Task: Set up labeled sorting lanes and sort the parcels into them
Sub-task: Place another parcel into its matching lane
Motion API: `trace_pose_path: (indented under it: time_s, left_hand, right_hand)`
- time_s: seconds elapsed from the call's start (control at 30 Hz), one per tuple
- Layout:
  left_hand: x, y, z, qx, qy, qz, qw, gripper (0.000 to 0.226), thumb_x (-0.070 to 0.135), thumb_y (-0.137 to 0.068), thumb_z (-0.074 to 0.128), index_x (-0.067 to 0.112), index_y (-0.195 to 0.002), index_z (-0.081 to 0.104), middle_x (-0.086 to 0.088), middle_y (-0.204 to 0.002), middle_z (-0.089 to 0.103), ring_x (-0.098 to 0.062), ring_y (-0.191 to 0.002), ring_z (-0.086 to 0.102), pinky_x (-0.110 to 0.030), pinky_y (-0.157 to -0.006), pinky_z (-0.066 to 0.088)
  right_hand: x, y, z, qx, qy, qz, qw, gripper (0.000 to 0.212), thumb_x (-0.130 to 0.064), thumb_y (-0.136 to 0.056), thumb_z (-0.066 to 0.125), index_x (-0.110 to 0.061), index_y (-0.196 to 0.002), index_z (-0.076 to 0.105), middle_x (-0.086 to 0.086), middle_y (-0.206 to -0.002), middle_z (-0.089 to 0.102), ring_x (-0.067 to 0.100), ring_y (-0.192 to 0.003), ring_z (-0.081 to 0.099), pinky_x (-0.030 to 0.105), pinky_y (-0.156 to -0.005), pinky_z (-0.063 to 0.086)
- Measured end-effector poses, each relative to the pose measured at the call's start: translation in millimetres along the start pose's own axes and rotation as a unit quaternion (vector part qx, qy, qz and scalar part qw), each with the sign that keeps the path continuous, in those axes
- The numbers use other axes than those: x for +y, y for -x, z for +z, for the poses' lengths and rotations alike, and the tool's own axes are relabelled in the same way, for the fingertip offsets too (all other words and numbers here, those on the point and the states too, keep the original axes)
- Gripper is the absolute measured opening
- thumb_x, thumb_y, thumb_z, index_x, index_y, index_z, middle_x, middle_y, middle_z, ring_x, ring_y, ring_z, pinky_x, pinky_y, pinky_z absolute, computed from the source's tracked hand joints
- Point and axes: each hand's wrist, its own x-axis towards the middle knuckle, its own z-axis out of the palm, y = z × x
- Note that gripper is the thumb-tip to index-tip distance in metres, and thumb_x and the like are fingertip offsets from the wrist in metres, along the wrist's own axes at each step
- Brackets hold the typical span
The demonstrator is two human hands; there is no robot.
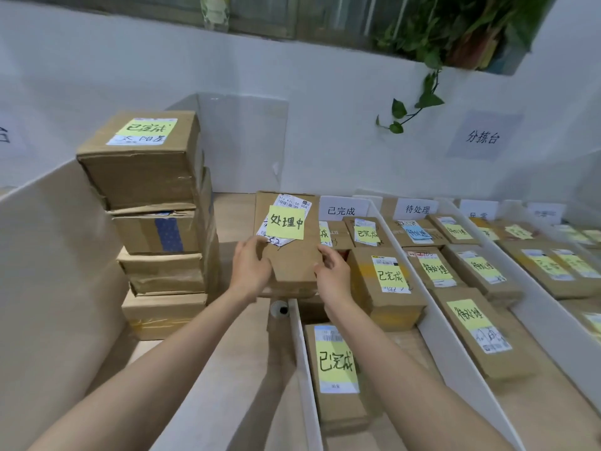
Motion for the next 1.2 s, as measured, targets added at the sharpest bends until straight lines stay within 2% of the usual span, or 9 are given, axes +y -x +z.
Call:
trace_pose_path:
  time_s: [0.07,0.23,0.3,0.47,0.57,0.67,0.73,0.8,1.2]
  left_hand:
    - [14,7,6,-0.008,0.012,0.009,1.000,0.049,-0.010,-0.076,0.043,0.015,-0.115,0.058,-0.008,-0.127,0.053,-0.020,-0.124,0.048,-0.040,-0.107,0.039]
    - [59,40,29,-0.019,0.023,0.034,0.999,0.047,-0.010,-0.078,0.044,0.017,-0.114,0.057,-0.007,-0.130,0.051,-0.018,-0.121,0.051,-0.042,-0.105,0.042]
    - [78,57,41,-0.019,0.022,0.048,0.998,0.045,-0.010,-0.082,0.043,0.015,-0.117,0.056,-0.007,-0.129,0.048,-0.017,-0.116,0.052,-0.033,-0.102,0.043]
    - [126,105,82,-0.054,0.014,0.083,0.995,0.045,-0.009,-0.082,0.040,0.013,-0.118,0.055,-0.009,-0.126,0.045,-0.022,-0.108,0.050,-0.020,-0.079,0.039]
    - [150,131,112,-0.096,0.027,0.106,0.989,0.047,-0.001,-0.075,0.040,0.024,-0.112,0.054,-0.011,-0.126,0.050,-0.031,-0.106,0.057,-0.032,-0.081,0.051]
    - [180,163,145,-0.129,0.024,0.137,0.982,0.048,-0.008,-0.081,0.040,0.019,-0.118,0.053,-0.008,-0.127,0.045,-0.014,-0.089,0.053,-0.014,-0.060,0.043]
    - [200,187,169,-0.146,0.025,0.157,0.976,0.049,-0.012,-0.081,0.039,0.015,-0.120,0.054,-0.008,-0.127,0.044,-0.013,-0.094,0.048,-0.009,-0.070,0.043]
    - [218,211,196,-0.166,0.033,0.181,0.969,0.050,-0.010,-0.078,0.040,0.016,-0.118,0.055,-0.013,-0.129,0.048,-0.025,-0.112,0.048,-0.028,-0.087,0.045]
    - [308,385,311,-0.275,0.066,0.269,0.920,0.046,-0.007,-0.084,0.043,0.017,-0.122,0.052,-0.008,-0.132,0.042,-0.019,-0.111,0.046,-0.017,-0.074,0.030]
  right_hand:
    - [-10,6,-18,0.011,-0.007,-0.011,1.000,0.043,0.003,-0.095,0.044,-0.027,-0.122,0.058,-0.010,-0.125,0.054,0.008,-0.117,0.049,0.024,-0.087,0.048]
    - [-28,27,-74,0.042,-0.009,-0.035,0.998,0.046,0.003,-0.094,0.043,-0.025,-0.126,0.059,-0.010,-0.129,0.056,0.003,-0.098,0.058,0.022,-0.076,0.055]
    - [-33,38,-99,0.058,-0.017,-0.045,0.997,0.044,0.003,-0.093,0.043,-0.023,-0.125,0.060,-0.007,-0.129,0.058,0.008,-0.107,0.058,0.027,-0.087,0.052]
    - [-39,68,-175,0.099,-0.030,-0.049,0.993,0.039,-0.003,-0.093,0.045,-0.029,-0.115,0.064,-0.013,-0.119,0.060,0.008,-0.106,0.058,0.026,-0.084,0.051]
    - [-41,87,-224,0.125,-0.048,-0.061,0.989,0.040,0.003,-0.092,0.044,-0.021,-0.118,0.063,-0.007,-0.124,0.060,0.008,-0.108,0.056,0.017,-0.079,0.050]
    - [-43,111,-277,0.162,-0.055,-0.073,0.983,0.046,0.010,-0.088,0.041,-0.021,-0.114,0.063,-0.004,-0.121,0.062,0.008,-0.101,0.059,0.011,-0.069,0.048]
    - [-43,128,-312,0.188,-0.056,-0.073,0.978,0.047,0.010,-0.087,0.040,-0.020,-0.114,0.063,-0.003,-0.119,0.063,0.011,-0.102,0.060,0.016,-0.072,0.050]
    - [-43,148,-349,0.216,-0.059,-0.072,0.972,0.044,0.010,-0.089,0.040,-0.019,-0.114,0.063,-0.007,-0.112,0.063,0.007,-0.095,0.060,0.014,-0.068,0.049]
    - [-32,286,-535,0.372,-0.040,-0.092,0.923,0.047,0.013,-0.085,0.038,-0.011,-0.117,0.063,0.000,-0.110,0.059,-0.002,-0.075,0.054,0.005,-0.054,0.043]
